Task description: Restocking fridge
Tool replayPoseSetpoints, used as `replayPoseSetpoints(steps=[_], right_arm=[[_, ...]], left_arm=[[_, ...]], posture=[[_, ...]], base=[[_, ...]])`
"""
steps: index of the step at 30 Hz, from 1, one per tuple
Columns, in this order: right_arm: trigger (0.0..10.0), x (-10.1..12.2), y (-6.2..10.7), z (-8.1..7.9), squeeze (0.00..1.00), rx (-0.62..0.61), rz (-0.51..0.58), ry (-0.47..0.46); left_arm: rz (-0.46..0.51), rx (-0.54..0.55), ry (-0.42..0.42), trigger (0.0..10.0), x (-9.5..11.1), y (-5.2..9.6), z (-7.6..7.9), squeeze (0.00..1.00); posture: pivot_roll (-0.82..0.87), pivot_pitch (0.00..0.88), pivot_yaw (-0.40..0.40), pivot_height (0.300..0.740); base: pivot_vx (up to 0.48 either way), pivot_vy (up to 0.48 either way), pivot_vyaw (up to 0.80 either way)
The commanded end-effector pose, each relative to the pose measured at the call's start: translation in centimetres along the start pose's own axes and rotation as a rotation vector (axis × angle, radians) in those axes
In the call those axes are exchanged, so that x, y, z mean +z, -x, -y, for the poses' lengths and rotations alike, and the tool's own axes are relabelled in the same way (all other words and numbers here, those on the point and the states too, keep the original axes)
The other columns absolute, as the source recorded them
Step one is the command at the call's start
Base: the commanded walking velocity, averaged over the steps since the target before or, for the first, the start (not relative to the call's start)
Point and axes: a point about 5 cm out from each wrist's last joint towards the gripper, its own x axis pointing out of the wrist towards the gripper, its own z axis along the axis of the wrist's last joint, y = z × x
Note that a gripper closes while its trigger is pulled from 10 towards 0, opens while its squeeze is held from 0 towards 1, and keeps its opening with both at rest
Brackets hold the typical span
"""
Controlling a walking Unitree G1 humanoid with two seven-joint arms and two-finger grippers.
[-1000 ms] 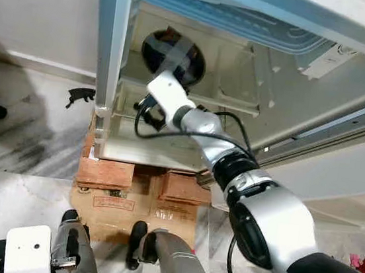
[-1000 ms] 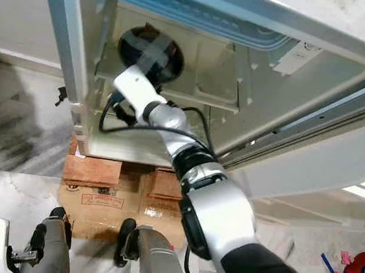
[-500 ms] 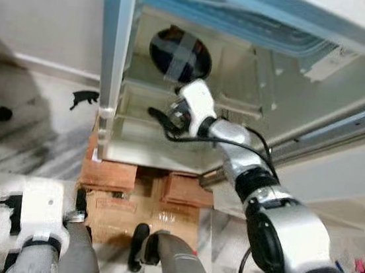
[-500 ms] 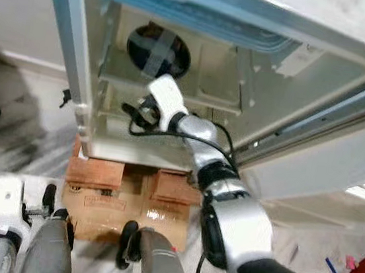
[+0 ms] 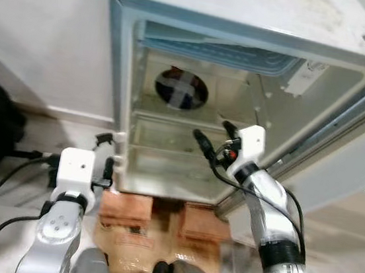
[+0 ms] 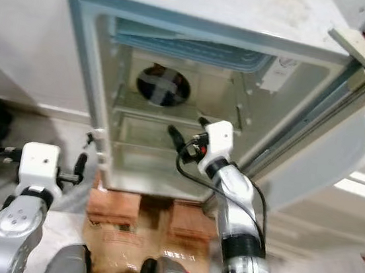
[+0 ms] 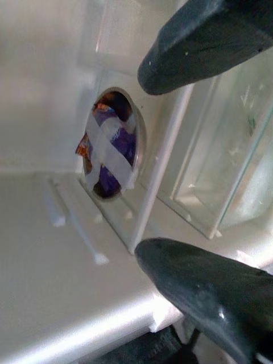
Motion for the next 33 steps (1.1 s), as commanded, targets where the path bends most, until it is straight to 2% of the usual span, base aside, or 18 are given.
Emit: replayPoseSetpoints(steps=[1, 3, 6, 9, 13, 26, 29, 33], right_arm=[[10.0, 0.8, 0.3, 0.3, 0.00, -0.037, 0.015, 0.013], [10.0, 0.3, 1.3, 0.7, 0.00, -0.097, -0.009, -0.025], [10.0, 0.4, 1.6, 0.9, 0.00, -0.110, -0.017, -0.021], [10.0, 0.5, 2.2, 1.2, 0.00, -0.137, -0.030, -0.013], [10.0, 0.5, 3.0, 1.8, 0.00, -0.181, -0.059, -0.037], [10.0, 0.9, 2.2, 1.8, 0.00, -0.159, -0.073, -0.020], [10.0, 0.8, 2.2, 1.9, 0.00, -0.154, -0.080, -0.023], [10.0, 0.7, 1.9, 1.6, 0.00, -0.111, -0.086, -0.027]], left_arm=[[0.006, -0.025, -0.015, 10.0, -0.2, -0.4, 0.3, 0.00], [0.036, -0.041, -0.010, 10.0, 0.5, -1.1, 0.7, 0.00], [0.056, -0.055, -0.032, 10.0, 0.7, -1.4, 0.9, 0.00], [0.058, -0.065, -0.042, 10.0, 0.4, -1.5, 1.0, 0.00], [0.040, -0.055, -0.012, 10.0, -0.2, -1.7, 0.9, 0.00], [0.093, -0.106, -0.002, 10.0, 0.8, -2.9, 2.0, 0.00], [0.127, -0.123, 0.014, 10.0, 1.1, -2.7, 2.1, 0.00], [0.122, -0.107, 0.023, 10.0, 1.1, -2.9, 1.9, 0.00]], posture=[[0.10, 0.000, -0.087, 0.740], [0.10, 0.000, -0.081, 0.740], [0.10, 0.000, -0.079, 0.740], [0.09, 0.000, -0.078, 0.740], [0.08, 0.000, -0.065, 0.740], [0.06, 0.000, -0.061, 0.740], [0.06, 0.000, -0.063, 0.740], [0.07, 0.000, -0.069, 0.740]], base=[[0.000, 0.000, 0.00], [0.000, 0.000, 0.00], [0.000, 0.000, 0.00], [0.000, -0.200, 0.00], [0.000, -0.426, 0.00], [0.000, -0.450, 0.00], [-0.081, 0.000, 0.00], [0.000, 0.000, 0.00]])
